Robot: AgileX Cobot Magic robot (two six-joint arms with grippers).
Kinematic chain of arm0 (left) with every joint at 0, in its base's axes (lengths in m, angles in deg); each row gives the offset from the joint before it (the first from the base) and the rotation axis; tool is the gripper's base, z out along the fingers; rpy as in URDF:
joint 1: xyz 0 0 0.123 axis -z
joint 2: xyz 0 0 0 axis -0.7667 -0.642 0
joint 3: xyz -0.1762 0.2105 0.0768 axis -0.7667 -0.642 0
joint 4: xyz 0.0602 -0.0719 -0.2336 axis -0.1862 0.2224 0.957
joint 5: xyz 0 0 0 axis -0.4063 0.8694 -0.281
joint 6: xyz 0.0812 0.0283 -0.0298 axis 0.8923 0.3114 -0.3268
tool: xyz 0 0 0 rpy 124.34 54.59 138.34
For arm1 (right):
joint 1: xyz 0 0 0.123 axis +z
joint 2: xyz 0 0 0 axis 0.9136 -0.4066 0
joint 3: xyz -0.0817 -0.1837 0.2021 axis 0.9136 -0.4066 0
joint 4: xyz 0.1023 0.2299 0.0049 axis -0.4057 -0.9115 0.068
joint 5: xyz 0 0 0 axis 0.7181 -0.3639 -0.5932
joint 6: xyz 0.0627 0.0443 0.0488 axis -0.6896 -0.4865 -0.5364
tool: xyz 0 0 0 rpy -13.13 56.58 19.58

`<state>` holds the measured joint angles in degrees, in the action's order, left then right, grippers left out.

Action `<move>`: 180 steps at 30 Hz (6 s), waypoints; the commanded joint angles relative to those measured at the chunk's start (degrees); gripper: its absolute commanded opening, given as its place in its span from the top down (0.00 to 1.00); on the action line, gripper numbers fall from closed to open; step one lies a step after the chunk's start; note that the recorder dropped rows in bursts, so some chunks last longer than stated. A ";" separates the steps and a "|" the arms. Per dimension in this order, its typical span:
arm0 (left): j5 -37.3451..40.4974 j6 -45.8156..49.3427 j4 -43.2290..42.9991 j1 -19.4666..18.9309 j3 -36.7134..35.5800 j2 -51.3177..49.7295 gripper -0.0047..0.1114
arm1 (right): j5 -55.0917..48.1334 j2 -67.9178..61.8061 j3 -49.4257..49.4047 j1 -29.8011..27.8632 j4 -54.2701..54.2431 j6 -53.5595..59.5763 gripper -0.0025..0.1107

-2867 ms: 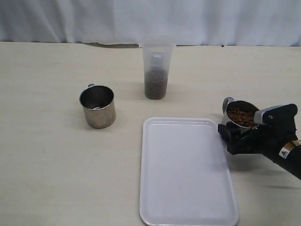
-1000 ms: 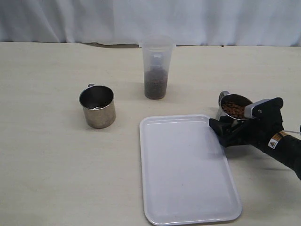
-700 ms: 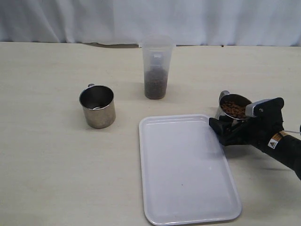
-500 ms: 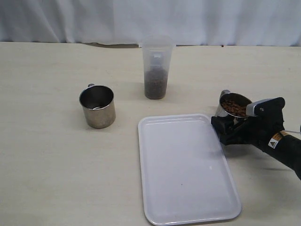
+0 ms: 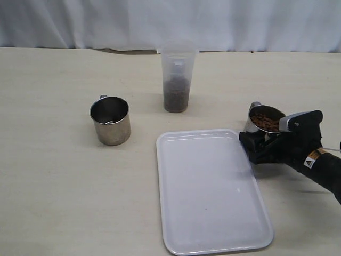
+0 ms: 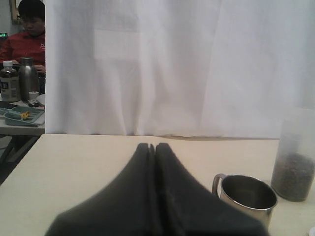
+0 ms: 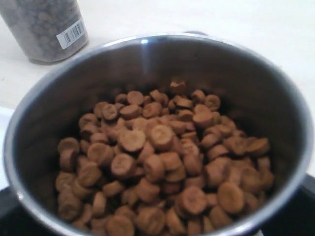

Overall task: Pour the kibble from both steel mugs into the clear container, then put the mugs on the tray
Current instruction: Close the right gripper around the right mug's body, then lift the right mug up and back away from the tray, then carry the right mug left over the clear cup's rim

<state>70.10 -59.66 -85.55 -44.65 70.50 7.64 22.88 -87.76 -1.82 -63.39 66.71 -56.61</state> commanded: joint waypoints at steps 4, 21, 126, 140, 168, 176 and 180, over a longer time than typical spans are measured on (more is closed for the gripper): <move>-0.82 -0.42 -0.01 -0.15 -0.20 0.20 0.96 | 0.45 5.39 -0.03 0.07 -3.29 -5.28 0.93; -0.82 -0.42 -0.01 -0.15 -0.20 0.20 0.96 | -37.04 29.75 9.09 0.07 6.04 -14.14 0.93; -0.82 -0.42 -0.01 -0.15 -0.20 0.20 0.96 | -97.64 19.26 60.96 22.90 -21.78 36.84 0.93; -0.82 -0.42 -0.01 -0.15 -0.20 0.20 0.96 | -96.05 18.13 61.23 27.65 -10.76 31.85 0.93; -0.82 -0.42 -0.01 -0.15 -0.20 0.20 0.96 | -97.37 13.05 66.53 30.21 8.44 19.26 0.93; -0.82 -0.42 -0.01 -0.15 -0.20 0.20 0.96 | -98.69 11.82 66.67 30.21 11.14 19.26 0.93; -0.82 -0.42 -0.01 -0.15 -0.20 0.20 0.96 | -98.70 11.82 66.67 30.36 11.39 21.89 0.93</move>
<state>70.10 -59.66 -85.55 -44.65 70.50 7.64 -76.47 -76.33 64.16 -33.32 76.88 -36.53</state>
